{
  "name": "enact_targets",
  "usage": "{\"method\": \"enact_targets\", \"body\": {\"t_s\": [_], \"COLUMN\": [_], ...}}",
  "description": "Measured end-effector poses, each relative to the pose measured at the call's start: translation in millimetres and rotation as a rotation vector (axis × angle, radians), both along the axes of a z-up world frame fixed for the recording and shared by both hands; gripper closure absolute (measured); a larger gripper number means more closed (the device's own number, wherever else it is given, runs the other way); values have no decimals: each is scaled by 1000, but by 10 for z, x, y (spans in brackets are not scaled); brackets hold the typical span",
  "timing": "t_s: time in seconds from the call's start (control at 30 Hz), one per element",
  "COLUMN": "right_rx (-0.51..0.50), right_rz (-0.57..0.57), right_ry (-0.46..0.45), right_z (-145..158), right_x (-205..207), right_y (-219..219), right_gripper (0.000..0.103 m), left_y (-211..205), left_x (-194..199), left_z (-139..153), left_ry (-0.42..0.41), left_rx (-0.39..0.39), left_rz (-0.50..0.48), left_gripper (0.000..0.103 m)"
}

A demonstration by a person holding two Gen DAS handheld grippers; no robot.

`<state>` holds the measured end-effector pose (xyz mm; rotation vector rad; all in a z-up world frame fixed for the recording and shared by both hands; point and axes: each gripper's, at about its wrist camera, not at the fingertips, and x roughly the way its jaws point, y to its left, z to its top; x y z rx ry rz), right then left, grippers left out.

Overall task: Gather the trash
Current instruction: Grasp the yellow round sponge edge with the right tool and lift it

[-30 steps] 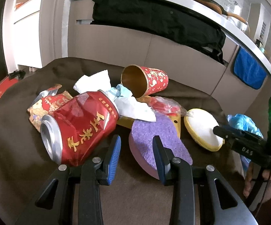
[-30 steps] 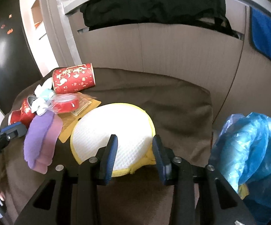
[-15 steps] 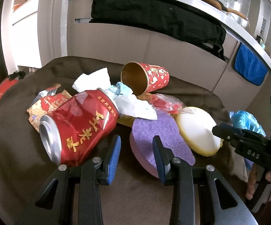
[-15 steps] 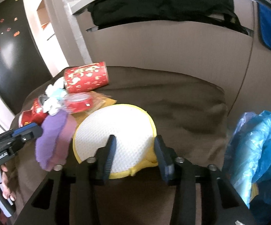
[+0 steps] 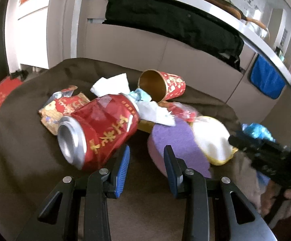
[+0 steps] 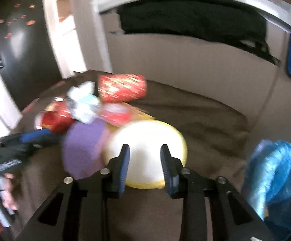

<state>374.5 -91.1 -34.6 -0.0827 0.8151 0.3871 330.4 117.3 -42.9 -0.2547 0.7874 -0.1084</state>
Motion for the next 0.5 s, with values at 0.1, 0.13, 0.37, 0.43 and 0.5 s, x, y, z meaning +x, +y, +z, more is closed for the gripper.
{"method": "enact_targets", "body": {"t_s": [0.1,0.13,0.37,0.43,0.5], "right_rx": [2,11,72,88,104], "right_rz": [-62,-80,-96,-81,-67], "right_ry": [48,58,87,104,116], "right_z": [-168,-213,-295,-315,-337], "right_x": [68,80,152,200,252], "right_y": [-207,-264,-362,-327,-293], "right_gripper": [69,69,62,62,62], "left_y": [-135,-190,-595,-637,-611], "left_x": [72,104,326,312,294], "left_z": [32,41,13,5,-10], "left_ry": [1,5,30,9,0], "left_rx": [-24,-33,29,79,117], "left_rz": [-33,-44,-89,-92,-91], "left_gripper": [67,67,64,64,64]}}
